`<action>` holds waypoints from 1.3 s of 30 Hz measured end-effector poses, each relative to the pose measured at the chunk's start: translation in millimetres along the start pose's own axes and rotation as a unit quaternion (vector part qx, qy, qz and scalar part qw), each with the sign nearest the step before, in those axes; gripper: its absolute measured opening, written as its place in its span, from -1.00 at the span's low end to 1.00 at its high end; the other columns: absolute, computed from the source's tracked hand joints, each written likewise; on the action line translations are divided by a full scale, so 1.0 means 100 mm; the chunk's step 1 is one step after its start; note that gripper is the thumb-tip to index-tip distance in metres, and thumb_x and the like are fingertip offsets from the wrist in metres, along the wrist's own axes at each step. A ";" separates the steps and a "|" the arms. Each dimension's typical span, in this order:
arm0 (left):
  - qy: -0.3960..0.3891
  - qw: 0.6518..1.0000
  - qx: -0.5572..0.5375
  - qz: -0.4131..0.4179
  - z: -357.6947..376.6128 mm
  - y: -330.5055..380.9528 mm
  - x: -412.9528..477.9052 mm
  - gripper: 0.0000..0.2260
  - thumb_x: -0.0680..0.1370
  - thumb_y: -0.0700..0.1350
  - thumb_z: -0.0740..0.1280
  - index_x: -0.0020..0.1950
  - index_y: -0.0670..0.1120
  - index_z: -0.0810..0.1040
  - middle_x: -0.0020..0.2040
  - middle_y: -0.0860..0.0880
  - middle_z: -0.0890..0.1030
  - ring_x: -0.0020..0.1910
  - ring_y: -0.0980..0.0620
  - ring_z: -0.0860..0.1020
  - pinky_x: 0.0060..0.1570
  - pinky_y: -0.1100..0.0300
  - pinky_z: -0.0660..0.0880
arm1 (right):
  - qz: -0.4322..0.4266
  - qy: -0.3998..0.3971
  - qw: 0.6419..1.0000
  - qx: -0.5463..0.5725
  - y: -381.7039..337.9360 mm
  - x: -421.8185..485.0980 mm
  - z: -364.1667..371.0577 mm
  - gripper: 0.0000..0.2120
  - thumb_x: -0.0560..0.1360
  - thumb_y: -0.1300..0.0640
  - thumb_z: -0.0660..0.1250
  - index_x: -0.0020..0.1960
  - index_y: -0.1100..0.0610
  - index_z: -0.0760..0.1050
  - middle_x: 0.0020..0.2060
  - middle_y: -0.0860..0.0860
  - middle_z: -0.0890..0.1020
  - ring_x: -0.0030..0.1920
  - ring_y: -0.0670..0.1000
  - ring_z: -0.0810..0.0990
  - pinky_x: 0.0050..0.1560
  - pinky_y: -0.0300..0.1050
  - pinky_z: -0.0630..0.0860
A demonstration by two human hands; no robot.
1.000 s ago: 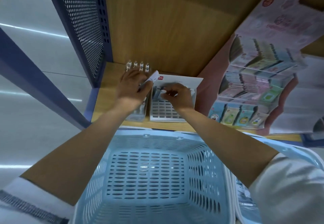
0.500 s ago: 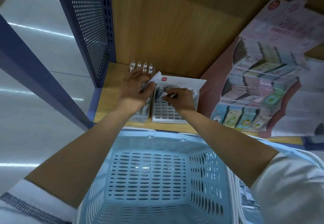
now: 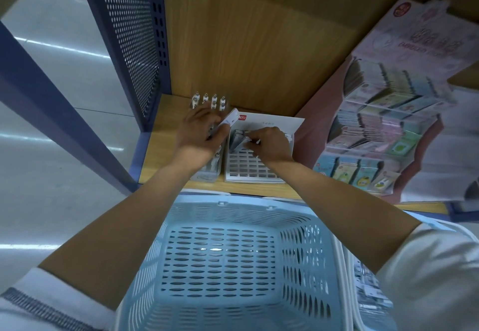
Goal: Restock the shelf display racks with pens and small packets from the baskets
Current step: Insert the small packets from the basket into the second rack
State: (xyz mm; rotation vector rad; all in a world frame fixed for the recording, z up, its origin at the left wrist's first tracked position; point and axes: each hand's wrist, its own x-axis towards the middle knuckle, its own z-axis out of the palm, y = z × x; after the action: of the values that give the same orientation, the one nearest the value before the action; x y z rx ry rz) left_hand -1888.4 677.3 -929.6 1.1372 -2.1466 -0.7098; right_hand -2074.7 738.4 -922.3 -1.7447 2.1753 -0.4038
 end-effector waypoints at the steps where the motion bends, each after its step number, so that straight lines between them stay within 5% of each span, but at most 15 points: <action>1: -0.003 1.000 -0.002 -0.004 0.00 0.00 0.00 -0.47 0.52 0.22 0.09 -0.04 -0.20 0.64 0.06 -0.09 0.65 0.32 -0.07 0.44 0.29 0.09 0.33 | 0.000 -0.003 1.000 -0.003 0.01 0.00 0.00 -0.84 0.49 0.07 0.39 0.03 0.08 0.67 -0.15 0.07 0.70 -0.12 0.08 0.65 -0.01 -0.02 0.55; 22: -0.005 1.000 -0.003 -0.011 0.00 0.01 0.00 -0.42 0.50 0.25 0.08 0.03 -0.18 0.65 0.15 -0.06 0.64 0.39 -0.05 0.39 0.34 0.03 0.33 | -0.093 0.057 0.993 0.045 0.00 -0.01 0.07 -0.84 0.42 0.23 0.45 0.00 0.19 0.67 -0.11 0.13 0.69 -0.15 0.11 0.65 -0.02 -0.02 0.57; 29: 0.006 1.000 -0.003 -0.005 0.01 0.00 -0.01 -0.46 0.51 0.22 0.10 0.00 -0.19 0.65 0.11 -0.08 0.65 0.36 -0.07 0.42 0.30 0.02 0.37 | -0.079 0.040 0.996 0.030 -0.01 0.00 0.05 -0.82 0.42 0.21 0.47 0.01 0.19 0.67 -0.08 0.12 0.69 -0.08 0.11 0.63 0.00 -0.22 0.40; 39: -0.003 1.000 -0.009 -0.010 0.02 -0.02 0.00 -0.44 0.50 0.25 0.09 0.02 -0.18 0.65 0.12 -0.07 0.65 0.38 -0.04 0.39 0.32 0.06 0.34 | -0.081 0.022 0.996 -0.006 -0.10 -0.01 0.07 -0.86 0.45 0.20 0.44 0.00 0.15 0.67 -0.09 0.12 0.68 -0.08 0.10 0.62 -0.03 -0.27 0.33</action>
State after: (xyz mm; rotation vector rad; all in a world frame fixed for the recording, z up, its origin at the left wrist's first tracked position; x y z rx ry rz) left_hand -1889.2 676.7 -932.1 1.1503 -2.1323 -0.7422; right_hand -2062.3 736.6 -924.5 -1.9445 2.0763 -0.4733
